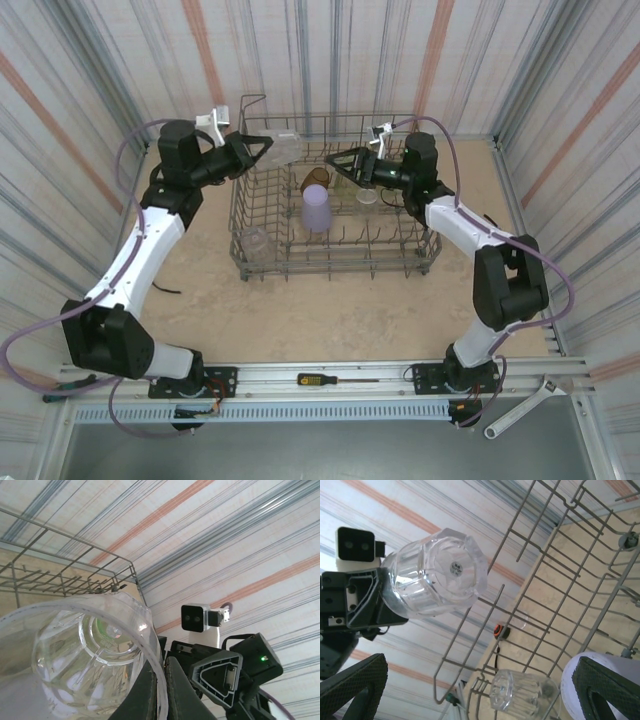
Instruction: Load the cups into the dish rack
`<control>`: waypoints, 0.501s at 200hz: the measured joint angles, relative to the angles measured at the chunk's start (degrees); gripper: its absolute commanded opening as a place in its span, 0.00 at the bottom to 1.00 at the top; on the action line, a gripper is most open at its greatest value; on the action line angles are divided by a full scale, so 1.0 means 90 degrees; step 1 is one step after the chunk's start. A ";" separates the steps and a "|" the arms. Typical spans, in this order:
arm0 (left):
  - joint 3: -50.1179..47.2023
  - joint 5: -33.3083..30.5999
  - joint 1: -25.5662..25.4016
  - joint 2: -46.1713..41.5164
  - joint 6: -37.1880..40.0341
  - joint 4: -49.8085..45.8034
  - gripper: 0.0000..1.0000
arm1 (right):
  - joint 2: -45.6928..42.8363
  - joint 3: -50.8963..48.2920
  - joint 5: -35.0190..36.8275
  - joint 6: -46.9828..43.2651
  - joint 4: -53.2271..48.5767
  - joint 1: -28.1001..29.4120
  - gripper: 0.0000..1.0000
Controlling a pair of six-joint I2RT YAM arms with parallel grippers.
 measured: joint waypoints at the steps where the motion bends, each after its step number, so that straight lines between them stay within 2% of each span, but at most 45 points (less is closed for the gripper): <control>1: -0.0005 0.0005 0.0000 0.0005 -0.0012 0.0012 0.00 | 0.0005 0.0000 -0.0002 0.0010 0.0015 0.0000 0.99; 100: -0.0425 0.0338 0.0000 0.0347 -0.1008 0.1372 0.00 | 0.0804 0.0495 -0.0070 0.1314 0.1440 0.0085 0.99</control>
